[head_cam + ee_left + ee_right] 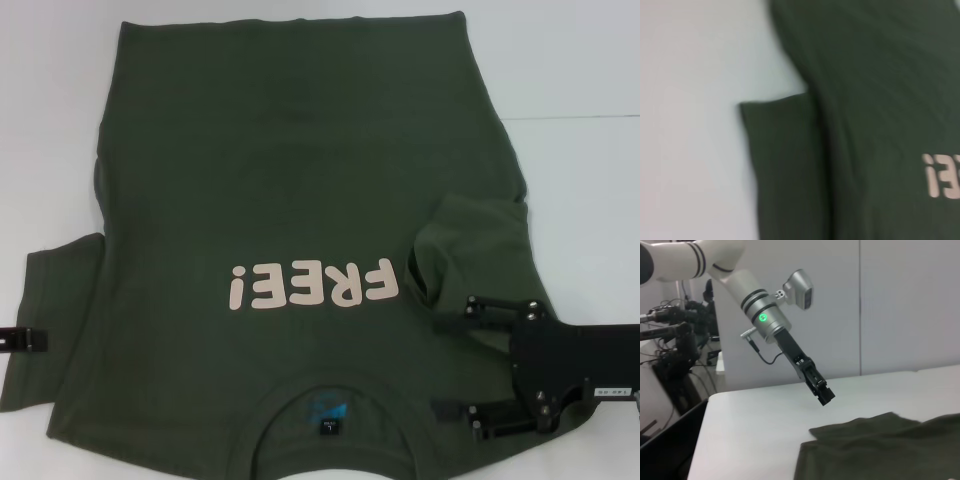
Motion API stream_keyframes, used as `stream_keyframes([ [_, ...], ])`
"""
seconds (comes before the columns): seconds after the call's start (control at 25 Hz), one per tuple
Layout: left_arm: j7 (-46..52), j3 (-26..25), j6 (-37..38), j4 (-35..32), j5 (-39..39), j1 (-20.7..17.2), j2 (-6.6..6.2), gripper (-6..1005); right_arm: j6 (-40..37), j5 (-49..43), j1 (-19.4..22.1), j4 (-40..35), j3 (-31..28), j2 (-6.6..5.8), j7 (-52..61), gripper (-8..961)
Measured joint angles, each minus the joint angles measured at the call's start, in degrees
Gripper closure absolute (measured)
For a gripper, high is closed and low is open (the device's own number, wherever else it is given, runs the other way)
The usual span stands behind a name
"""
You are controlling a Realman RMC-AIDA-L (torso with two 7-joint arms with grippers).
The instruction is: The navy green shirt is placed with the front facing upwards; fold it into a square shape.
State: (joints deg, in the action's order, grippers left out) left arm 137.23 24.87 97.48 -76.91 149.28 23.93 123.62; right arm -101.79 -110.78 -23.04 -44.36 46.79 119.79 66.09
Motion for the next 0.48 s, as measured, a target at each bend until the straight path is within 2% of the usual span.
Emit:
stream_keyframes([
  [0.16, 5.16, -0.06, -0.15, -0.35, 1.3, -0.19, 0.05, 140, 0.8, -1.31, -0.3, 0.43, 0.06, 0.0, 0.02, 36],
  [0.48, 8.66, 1.33, 0.09, 0.73, 2.23, 0.05, 0.26, 139, 2.18, -1.46, -0.18, 0.75, 0.17, -0.16, -0.01, 37],
])
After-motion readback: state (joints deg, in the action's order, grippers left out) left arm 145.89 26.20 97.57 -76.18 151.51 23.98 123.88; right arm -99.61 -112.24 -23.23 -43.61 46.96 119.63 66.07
